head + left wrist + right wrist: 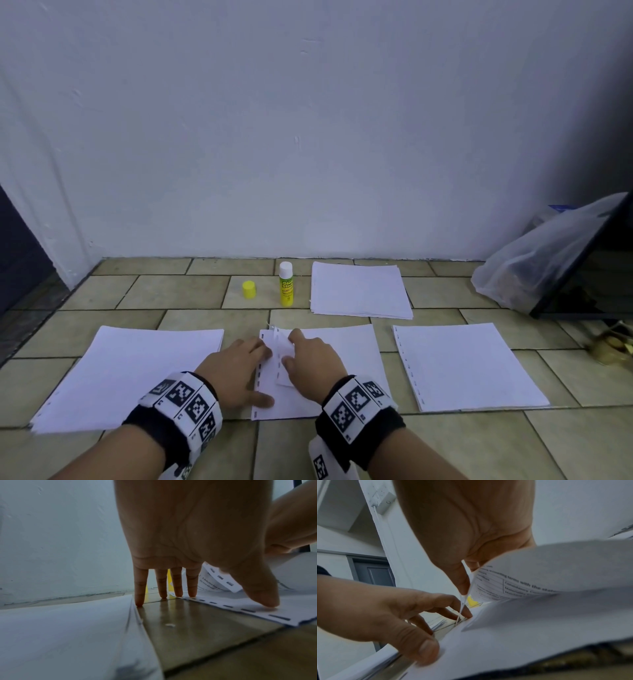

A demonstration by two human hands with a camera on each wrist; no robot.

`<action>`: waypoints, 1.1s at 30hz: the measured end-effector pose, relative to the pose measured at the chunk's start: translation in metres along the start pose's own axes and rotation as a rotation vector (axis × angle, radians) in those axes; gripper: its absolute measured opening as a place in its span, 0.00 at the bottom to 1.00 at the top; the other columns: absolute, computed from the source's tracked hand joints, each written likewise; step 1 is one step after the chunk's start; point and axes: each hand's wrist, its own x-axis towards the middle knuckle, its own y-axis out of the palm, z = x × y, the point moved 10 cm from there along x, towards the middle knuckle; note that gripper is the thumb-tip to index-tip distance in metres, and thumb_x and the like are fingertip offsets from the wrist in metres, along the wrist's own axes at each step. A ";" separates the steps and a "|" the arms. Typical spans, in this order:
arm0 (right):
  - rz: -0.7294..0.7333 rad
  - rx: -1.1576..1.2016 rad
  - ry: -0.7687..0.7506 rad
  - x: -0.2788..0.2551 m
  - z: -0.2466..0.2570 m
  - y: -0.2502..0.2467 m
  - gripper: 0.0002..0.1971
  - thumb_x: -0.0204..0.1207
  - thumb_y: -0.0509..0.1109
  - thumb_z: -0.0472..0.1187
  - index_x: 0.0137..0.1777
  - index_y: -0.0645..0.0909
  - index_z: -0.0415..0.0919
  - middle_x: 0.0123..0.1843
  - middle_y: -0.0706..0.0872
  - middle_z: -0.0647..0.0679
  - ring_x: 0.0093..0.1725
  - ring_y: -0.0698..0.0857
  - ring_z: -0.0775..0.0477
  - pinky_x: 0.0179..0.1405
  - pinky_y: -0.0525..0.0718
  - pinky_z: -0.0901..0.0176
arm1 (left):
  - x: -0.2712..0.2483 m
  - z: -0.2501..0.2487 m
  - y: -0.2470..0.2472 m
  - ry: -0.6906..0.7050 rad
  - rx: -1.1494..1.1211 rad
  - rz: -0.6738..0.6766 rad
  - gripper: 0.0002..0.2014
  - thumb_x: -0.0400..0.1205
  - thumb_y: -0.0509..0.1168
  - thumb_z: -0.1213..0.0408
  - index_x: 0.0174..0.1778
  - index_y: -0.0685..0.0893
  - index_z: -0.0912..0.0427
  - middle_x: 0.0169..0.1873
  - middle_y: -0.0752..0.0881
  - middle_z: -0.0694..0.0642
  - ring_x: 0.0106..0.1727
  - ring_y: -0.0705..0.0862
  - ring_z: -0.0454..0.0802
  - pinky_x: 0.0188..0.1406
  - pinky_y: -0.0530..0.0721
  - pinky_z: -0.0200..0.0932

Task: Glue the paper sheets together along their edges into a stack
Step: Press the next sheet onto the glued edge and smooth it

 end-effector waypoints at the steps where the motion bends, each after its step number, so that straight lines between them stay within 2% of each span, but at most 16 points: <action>1: 0.000 -0.002 -0.001 0.000 0.000 0.000 0.15 0.84 0.57 0.45 0.67 0.68 0.39 0.58 0.83 0.36 0.57 0.82 0.35 0.49 0.77 0.54 | 0.000 0.001 0.001 0.000 0.001 0.003 0.39 0.75 0.67 0.37 0.78 0.63 0.49 0.74 0.65 0.44 0.71 0.69 0.44 0.64 0.76 0.43; 6: 0.003 -0.010 0.012 0.001 0.002 0.003 0.19 0.83 0.59 0.46 0.70 0.65 0.39 0.58 0.84 0.37 0.57 0.83 0.35 0.48 0.78 0.52 | 0.000 0.004 0.002 -0.008 -0.011 0.016 0.41 0.74 0.70 0.40 0.79 0.62 0.50 0.76 0.64 0.44 0.72 0.69 0.44 0.67 0.76 0.44; 9: 0.014 0.010 0.010 0.000 0.001 0.005 0.21 0.82 0.61 0.45 0.72 0.64 0.41 0.56 0.85 0.37 0.55 0.83 0.35 0.44 0.75 0.54 | 0.001 0.012 0.005 -0.061 -0.080 0.037 0.40 0.72 0.74 0.44 0.76 0.64 0.51 0.73 0.69 0.46 0.69 0.74 0.45 0.66 0.77 0.43; 12: 0.055 -0.016 0.017 0.001 -0.001 0.006 0.21 0.81 0.63 0.50 0.71 0.71 0.44 0.61 0.83 0.40 0.60 0.81 0.38 0.54 0.79 0.53 | -0.001 0.020 0.003 -0.116 -0.111 0.031 0.37 0.70 0.76 0.46 0.71 0.69 0.51 0.69 0.73 0.47 0.65 0.76 0.46 0.63 0.78 0.42; 14: 0.070 -0.043 0.016 0.000 -0.002 0.008 0.21 0.80 0.65 0.52 0.71 0.75 0.45 0.65 0.82 0.43 0.65 0.79 0.40 0.61 0.78 0.53 | -0.002 0.021 0.002 -0.122 -0.091 0.022 0.36 0.70 0.76 0.45 0.72 0.70 0.51 0.68 0.73 0.46 0.65 0.76 0.45 0.63 0.77 0.41; 16: 0.074 -0.070 0.011 0.000 -0.001 0.012 0.22 0.80 0.65 0.52 0.71 0.77 0.45 0.67 0.81 0.45 0.67 0.78 0.42 0.63 0.77 0.54 | -0.003 0.020 0.000 -0.118 -0.076 0.016 0.37 0.71 0.75 0.44 0.73 0.70 0.50 0.68 0.74 0.46 0.66 0.76 0.45 0.64 0.76 0.40; 28: 0.073 -0.090 0.026 0.004 -0.001 0.017 0.22 0.80 0.65 0.51 0.71 0.78 0.44 0.68 0.81 0.45 0.67 0.79 0.43 0.63 0.77 0.54 | -0.006 0.017 -0.003 -0.116 -0.079 0.012 0.38 0.71 0.75 0.45 0.75 0.69 0.50 0.70 0.74 0.46 0.68 0.76 0.46 0.66 0.75 0.40; 33: 0.082 -0.059 0.014 0.001 -0.002 0.016 0.22 0.80 0.65 0.51 0.73 0.76 0.46 0.71 0.79 0.47 0.69 0.77 0.45 0.67 0.74 0.56 | -0.005 0.017 -0.003 -0.113 -0.089 0.013 0.38 0.72 0.75 0.46 0.76 0.69 0.50 0.71 0.74 0.46 0.69 0.75 0.46 0.66 0.75 0.40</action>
